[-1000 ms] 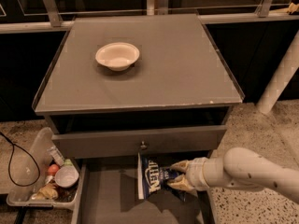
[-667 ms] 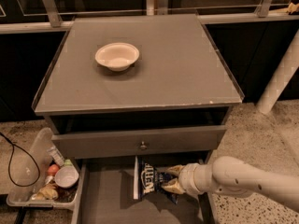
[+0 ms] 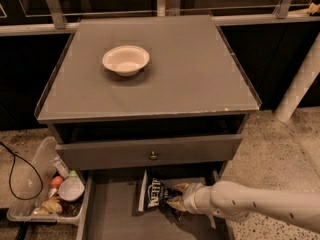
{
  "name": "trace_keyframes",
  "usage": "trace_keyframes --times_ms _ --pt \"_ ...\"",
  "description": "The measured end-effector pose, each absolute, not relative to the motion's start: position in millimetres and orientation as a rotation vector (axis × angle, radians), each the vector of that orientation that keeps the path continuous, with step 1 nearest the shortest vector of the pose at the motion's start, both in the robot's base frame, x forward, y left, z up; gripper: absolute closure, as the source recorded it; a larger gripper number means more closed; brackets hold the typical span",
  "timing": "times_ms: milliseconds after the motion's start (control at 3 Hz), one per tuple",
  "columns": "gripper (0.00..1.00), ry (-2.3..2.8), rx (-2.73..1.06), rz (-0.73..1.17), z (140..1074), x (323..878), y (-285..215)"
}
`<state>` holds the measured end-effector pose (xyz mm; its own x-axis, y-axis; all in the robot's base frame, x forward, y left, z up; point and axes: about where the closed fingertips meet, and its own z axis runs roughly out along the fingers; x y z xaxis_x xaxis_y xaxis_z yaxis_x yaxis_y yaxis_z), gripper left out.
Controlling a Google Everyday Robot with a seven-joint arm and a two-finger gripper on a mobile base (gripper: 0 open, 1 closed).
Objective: Place blue chip bag into middle drawer
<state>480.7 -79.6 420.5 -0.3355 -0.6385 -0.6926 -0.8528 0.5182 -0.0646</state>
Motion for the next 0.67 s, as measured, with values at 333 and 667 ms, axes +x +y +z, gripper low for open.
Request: trace_keyframes --times_ms 333,667 --pt "1.00 2.096 -1.231 0.372 383.7 478.2 -72.2" --pt "1.00 2.097 -1.234 0.369 380.7 477.7 -71.2"
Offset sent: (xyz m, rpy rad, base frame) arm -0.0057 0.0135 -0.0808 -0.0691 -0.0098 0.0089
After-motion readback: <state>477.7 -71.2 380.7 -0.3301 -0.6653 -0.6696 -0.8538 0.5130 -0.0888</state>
